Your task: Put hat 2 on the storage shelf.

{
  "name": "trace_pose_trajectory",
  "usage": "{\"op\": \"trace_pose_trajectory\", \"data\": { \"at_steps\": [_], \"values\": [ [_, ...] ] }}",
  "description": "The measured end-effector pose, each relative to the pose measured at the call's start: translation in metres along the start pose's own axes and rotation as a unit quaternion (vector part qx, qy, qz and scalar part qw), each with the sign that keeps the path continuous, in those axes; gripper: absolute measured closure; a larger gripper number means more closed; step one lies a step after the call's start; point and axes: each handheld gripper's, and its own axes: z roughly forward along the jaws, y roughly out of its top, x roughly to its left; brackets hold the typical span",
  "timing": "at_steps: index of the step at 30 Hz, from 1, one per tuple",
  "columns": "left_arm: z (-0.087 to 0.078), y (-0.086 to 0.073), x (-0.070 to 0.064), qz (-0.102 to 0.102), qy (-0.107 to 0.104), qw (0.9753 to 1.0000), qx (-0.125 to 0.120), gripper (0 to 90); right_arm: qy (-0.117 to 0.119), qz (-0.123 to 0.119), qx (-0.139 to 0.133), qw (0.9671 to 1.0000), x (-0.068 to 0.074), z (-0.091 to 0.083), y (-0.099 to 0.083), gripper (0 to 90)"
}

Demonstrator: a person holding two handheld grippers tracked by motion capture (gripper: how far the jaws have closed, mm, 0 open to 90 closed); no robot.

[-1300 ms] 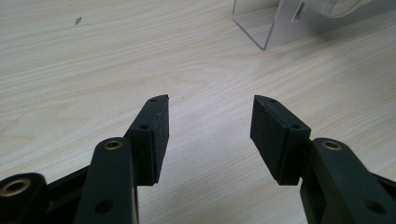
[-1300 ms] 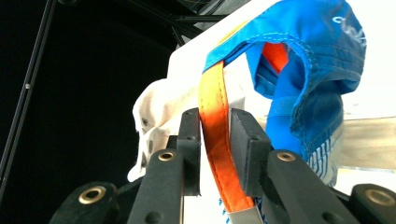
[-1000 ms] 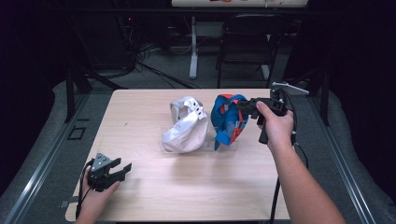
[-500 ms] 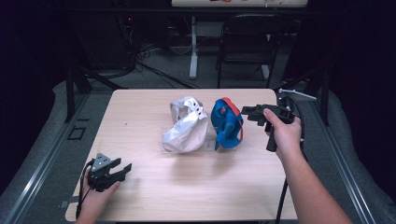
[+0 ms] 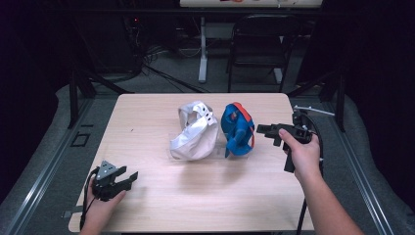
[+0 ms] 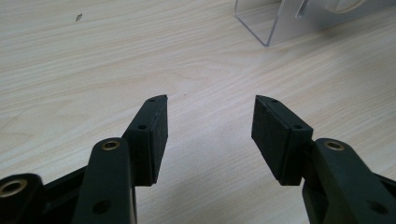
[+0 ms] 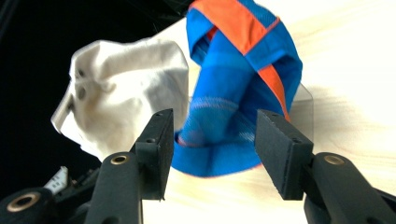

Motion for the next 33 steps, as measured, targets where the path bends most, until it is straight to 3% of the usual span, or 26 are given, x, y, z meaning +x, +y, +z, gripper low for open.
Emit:
{"op": "trace_pose_trajectory", "data": {
  "at_steps": [9,14,18,24,29,33],
  "values": [
    [0.0,0.0,0.0,-0.001,-0.001,1.0,-0.001,46.2,-0.023,-0.055,0.007,0.9982,-0.005,0.006,-0.028,45.3],
    [0.0,0.0,0.0,0.001,0.001,1.0,-0.001,46.1,-0.028,-0.069,0.002,0.9972,-0.008,0.009,-0.044,44.0],
    [0.0,0.0,-0.001,0.001,0.0,1.0,0.0,46.1,-0.044,-0.092,0.01,0.9948,-0.014,0.016,-0.057,42.4],
    [0.001,0.0,0.0,0.001,0.0,1.0,0.001,46.1,-0.042,-0.098,0.015,0.9942,-0.023,0.029,-0.08,40.3],
    [0.001,-0.001,-0.001,0.002,-0.001,1.0,0.001,46.1,-0.046,-0.115,0.012,0.9922,-0.029,0.04,-0.101,40.3],
    [0.001,-0.001,0.0,0.003,-0.001,1.0,0.002,46.1,-0.059,-0.141,0.004,0.9882,-0.03,0.046,-0.116,40.6]
  ]
}}
